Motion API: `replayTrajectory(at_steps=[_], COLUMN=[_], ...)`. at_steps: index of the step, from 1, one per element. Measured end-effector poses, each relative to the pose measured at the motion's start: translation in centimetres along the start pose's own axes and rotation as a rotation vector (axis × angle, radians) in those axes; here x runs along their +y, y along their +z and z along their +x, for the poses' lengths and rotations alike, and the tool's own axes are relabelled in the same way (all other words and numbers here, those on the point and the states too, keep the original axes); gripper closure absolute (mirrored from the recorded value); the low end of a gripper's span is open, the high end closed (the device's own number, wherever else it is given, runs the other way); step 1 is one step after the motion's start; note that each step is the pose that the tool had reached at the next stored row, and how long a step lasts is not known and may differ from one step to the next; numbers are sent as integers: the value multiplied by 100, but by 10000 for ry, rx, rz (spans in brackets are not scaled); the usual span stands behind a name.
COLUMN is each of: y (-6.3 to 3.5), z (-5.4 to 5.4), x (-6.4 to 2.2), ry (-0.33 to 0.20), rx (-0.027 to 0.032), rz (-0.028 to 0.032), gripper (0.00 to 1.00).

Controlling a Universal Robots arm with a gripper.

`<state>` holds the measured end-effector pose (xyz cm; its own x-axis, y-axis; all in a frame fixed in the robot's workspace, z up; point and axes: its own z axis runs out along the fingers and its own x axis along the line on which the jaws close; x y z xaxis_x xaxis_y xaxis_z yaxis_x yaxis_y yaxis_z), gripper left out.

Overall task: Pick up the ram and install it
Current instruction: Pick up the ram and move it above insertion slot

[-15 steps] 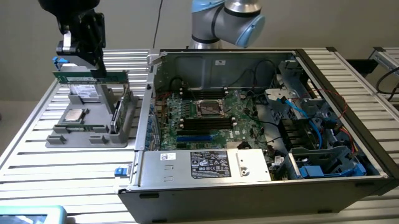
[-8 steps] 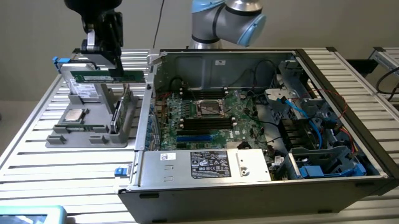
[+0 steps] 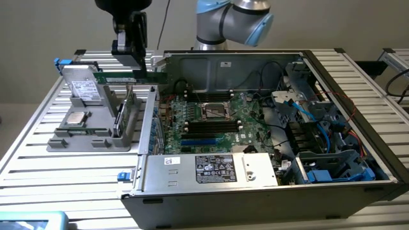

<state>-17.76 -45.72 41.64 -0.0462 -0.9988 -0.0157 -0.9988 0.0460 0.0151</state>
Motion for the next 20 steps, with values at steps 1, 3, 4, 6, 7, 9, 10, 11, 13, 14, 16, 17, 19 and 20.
replayTrajectory(at_steps=[1,3,4,6,7,9,10,11,13,14,16,17,19,20], y=[0,-1,-2,-2,-1,1,3,6,15,18,22,23,27,31], z=[-2,-6,-8,-13,-15,-19,-21,-23,-28,-30,-36,-41,-63,-79], x=[-45,-139,-183,-274,-320,-408,-456,-498,-592,-638,-728,-773,-864,-906], ry=[1,-3,-4,-6,-10,-14,-17,-19,-18,-19,-19,-19,-20,-19], rx=[0,0,0,0,0,0,0,1,0,0,0,1,1,3], rz=[0,-1,-1,-2,-2,-2,-3,-3,-3,-4,-4,-4,-3,-4], gripper=[87,87,87,87,87,87,87,87,87,87,87,87,87,87])
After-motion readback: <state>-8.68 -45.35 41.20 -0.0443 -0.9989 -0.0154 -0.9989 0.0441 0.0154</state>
